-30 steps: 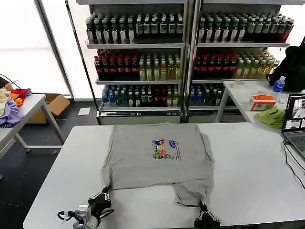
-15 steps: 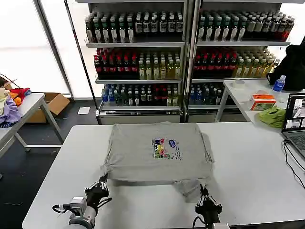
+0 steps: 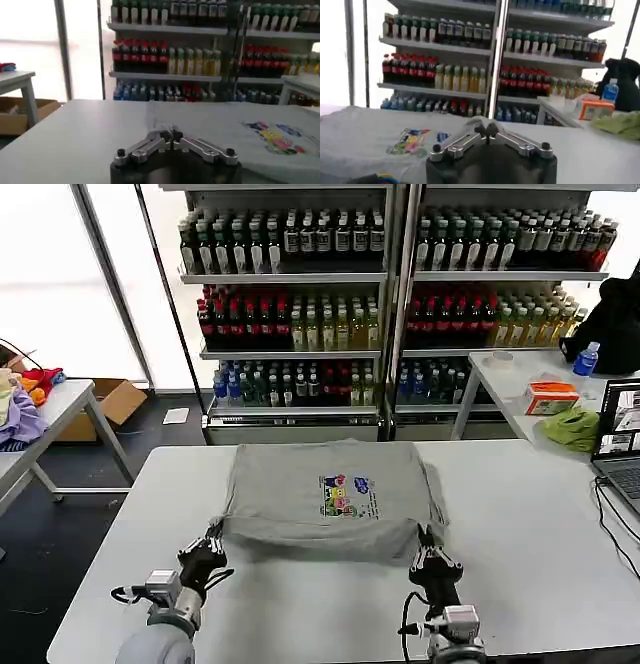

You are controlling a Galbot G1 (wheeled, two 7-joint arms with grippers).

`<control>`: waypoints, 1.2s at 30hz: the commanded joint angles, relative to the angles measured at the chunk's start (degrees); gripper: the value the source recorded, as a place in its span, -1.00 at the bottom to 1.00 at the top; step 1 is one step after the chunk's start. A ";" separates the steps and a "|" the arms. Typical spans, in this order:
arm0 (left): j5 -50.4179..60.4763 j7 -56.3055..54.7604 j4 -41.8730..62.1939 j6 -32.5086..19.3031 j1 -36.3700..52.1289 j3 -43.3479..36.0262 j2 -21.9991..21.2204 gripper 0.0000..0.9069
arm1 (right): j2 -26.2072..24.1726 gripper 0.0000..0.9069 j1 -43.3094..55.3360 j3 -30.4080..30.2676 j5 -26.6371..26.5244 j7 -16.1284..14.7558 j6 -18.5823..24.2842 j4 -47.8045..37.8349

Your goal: Fold and organize the clothes.

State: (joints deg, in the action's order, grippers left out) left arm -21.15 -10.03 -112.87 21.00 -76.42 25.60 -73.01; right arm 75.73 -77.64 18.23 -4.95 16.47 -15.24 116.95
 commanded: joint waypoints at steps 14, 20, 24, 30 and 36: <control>-4.51 -4.42 17.50 2.28 16.77 -4.50 -0.93 -1.00 | 2.77 -1.00 14.56 -0.01 -2.68 -1.96 -1.64 -14.68; -4.76 -4.62 18.60 2.58 17.49 -3.95 -0.94 -1.00 | 3.81 -1.00 17.78 -0.31 -1.87 -2.28 -2.37 -18.43; -5.15 -4.76 19.51 2.94 18.51 -3.55 -1.12 -1.00 | 4.11 -1.00 20.30 -0.79 -1.61 -2.69 -3.30 -20.06; -5.41 -4.73 20.66 3.25 19.75 -3.70 -1.16 -1.00 | 3.77 -1.00 25.28 -1.08 -1.99 -2.98 -4.61 -23.26; -5.16 -4.50 21.83 3.65 20.34 -4.10 -0.93 -1.00 | 2.60 -1.00 28.66 -2.02 -2.83 -3.25 -5.31 -26.17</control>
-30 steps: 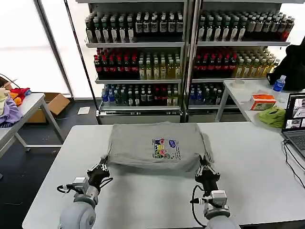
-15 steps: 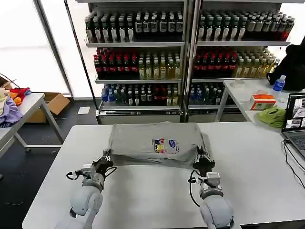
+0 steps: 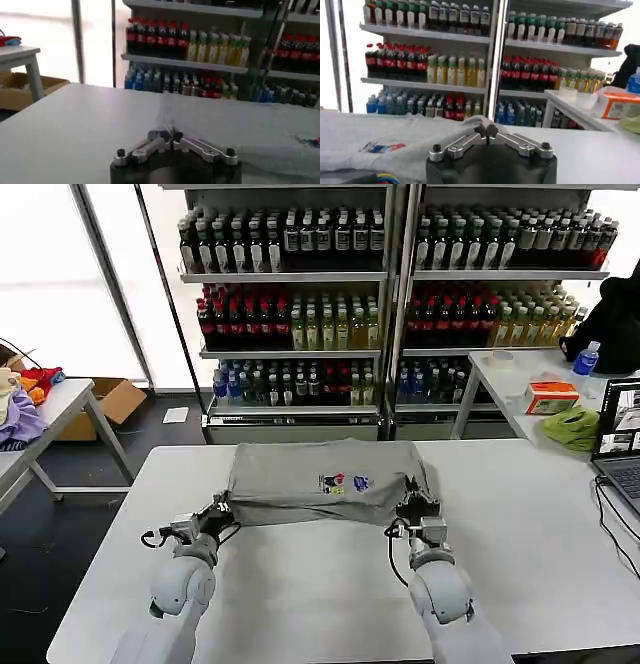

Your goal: Fold and organize the clothes.

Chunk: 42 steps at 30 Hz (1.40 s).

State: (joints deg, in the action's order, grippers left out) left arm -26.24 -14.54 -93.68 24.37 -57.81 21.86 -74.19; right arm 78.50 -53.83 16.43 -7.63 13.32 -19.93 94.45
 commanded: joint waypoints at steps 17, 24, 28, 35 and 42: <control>0.78 3.32 6.93 2.50 5.01 -3.01 0.93 1.00 | -0.53 1.00 6.07 -1.20 -1.83 -0.87 -2.04 -8.90; 1.94 2.78 6.98 3.24 5.26 -2.80 0.75 1.00 | 0.83 1.00 5.85 -1.01 -4.81 0.96 -5.96 -8.48; 2.29 2.10 5.50 3.15 4.98 -2.24 1.24 1.00 | 1.05 1.00 5.50 -1.05 -9.69 4.19 -9.05 -6.01; 3.74 1.42 1.12 2.78 3.66 -1.70 2.15 1.00 | 1.82 1.00 4.61 -0.92 -15.43 9.49 -8.45 -1.47; 0.36 0.77 -5.87 6.95 0.95 -1.26 2.86 1.00 | 1.47 1.00 2.31 -0.28 -20.87 13.35 -9.64 6.87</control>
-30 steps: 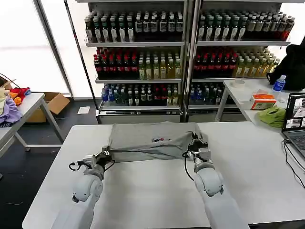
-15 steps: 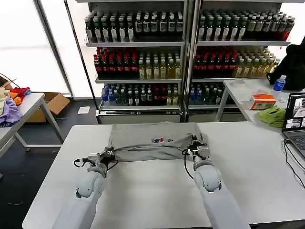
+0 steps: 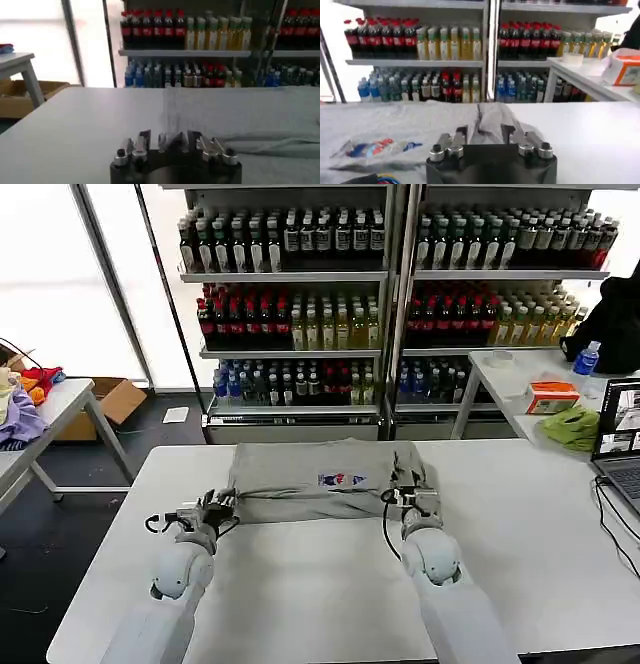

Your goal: Fold and organize the clothes.

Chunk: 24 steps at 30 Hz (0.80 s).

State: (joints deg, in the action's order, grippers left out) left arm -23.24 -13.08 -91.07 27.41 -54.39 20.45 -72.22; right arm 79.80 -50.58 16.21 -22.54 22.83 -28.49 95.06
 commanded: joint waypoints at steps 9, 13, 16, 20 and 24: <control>-4.06 -1.23 -15.88 5.76 -7.85 1.13 3.70 1.00 | -4.57 1.00 -9.11 2.30 -10.77 10.36 -4.69 16.34; -5.03 -1.53 -16.64 5.77 -9.27 1.32 3.86 1.00 | -6.31 1.00 -12.53 2.63 -9.94 10.53 -4.79 19.24; -3.88 -0.45 -16.02 5.74 -10.72 0.99 3.70 1.00 | -6.70 1.00 -13.66 2.91 -8.51 10.34 -4.81 19.32; -3.08 -0.14 -13.98 5.71 -10.81 1.15 3.33 1.00 | -7.10 1.00 -13.80 3.41 -8.29 10.30 -4.80 18.16; -2.63 -0.08 -12.85 5.69 -10.79 1.16 3.48 1.00 | -7.20 1.00 -13.30 3.71 -7.80 9.91 -4.75 15.92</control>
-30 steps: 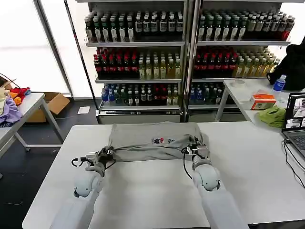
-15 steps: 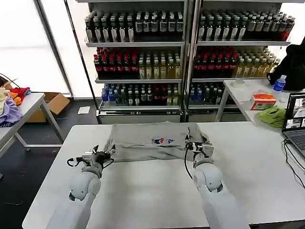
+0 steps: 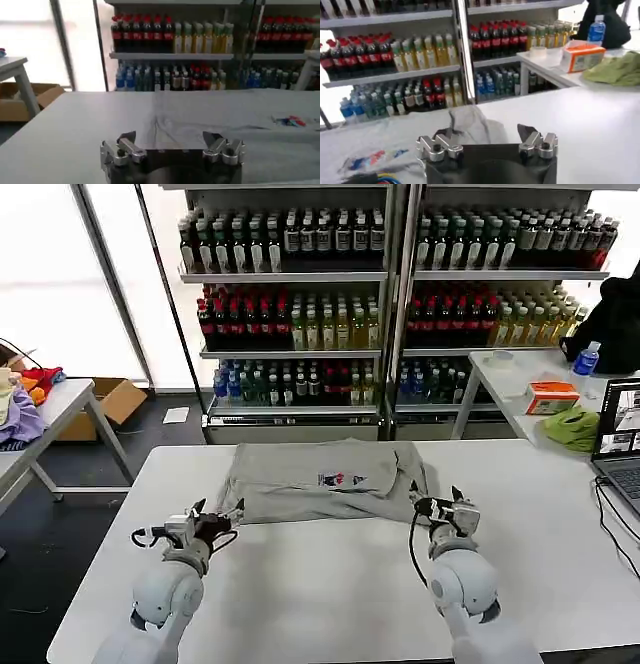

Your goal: Fold and organize the clothes.

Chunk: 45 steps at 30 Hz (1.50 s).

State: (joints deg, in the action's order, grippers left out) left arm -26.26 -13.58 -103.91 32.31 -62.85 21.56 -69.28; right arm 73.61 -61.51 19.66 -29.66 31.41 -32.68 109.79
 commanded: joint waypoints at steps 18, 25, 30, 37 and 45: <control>1.17 0.23 4.15 0.71 -0.44 0.16 -0.40 0.98 | -0.39 1.00 -0.88 -0.20 1.06 -0.15 -0.52 -5.13; 1.46 0.34 4.92 0.71 0.10 -0.17 -0.26 0.96 | -0.34 1.00 -0.01 -1.22 2.04 -1.58 -0.50 -7.68; 1.56 0.37 5.46 0.71 0.45 -0.49 -0.28 0.71 | 0.19 1.00 0.49 -1.78 3.50 -2.43 -0.48 -9.80; 1.92 0.53 5.97 0.70 0.30 -0.71 -0.45 -0.78 | 0.52 -0.56 0.17 -1.79 3.88 -2.85 -0.43 -11.55; 3.05 0.76 5.86 0.69 -0.38 -0.97 -0.61 -0.96 | 1.59 -1.00 -1.16 -1.48 4.85 -2.97 1.39 -13.14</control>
State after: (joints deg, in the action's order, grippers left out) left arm -23.98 -12.88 -98.29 32.86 -62.73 20.75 -69.66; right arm 74.97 -62.42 18.41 -25.50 28.28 -31.54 98.31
